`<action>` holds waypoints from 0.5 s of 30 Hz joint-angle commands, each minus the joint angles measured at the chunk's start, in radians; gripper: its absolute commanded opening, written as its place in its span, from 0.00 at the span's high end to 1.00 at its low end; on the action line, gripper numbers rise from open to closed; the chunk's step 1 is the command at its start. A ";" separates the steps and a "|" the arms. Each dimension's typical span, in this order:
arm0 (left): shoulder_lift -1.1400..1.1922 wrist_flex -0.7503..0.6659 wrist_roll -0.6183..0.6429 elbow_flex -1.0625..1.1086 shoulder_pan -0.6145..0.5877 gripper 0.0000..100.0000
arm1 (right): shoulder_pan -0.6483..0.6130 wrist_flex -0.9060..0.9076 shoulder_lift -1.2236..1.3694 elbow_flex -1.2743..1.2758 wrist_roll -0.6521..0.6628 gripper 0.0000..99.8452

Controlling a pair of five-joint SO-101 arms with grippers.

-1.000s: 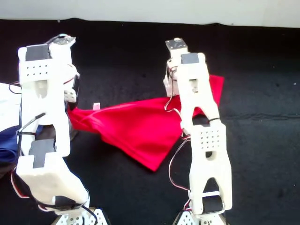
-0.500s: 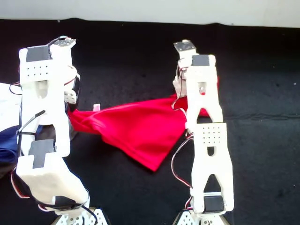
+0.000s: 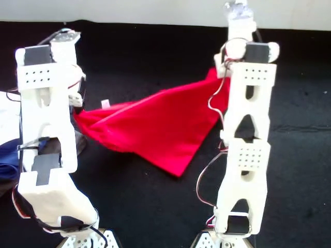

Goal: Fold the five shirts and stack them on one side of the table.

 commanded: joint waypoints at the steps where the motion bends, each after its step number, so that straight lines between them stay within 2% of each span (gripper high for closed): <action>1: -0.067 0.015 0.000 -0.099 -0.018 0.99 | 0.016 0.013 -0.203 -0.047 0.008 0.99; 6: -0.102 0.015 0.002 -0.260 -0.045 0.99 | 0.016 0.013 -0.412 0.073 0.011 0.99; 11: -0.219 0.015 0.000 -0.407 -0.007 0.99 | 0.012 0.012 -0.677 0.392 0.006 0.99; 15: -0.289 0.017 0.000 -0.381 0.044 0.99 | 0.010 0.010 -0.898 0.707 -0.046 0.99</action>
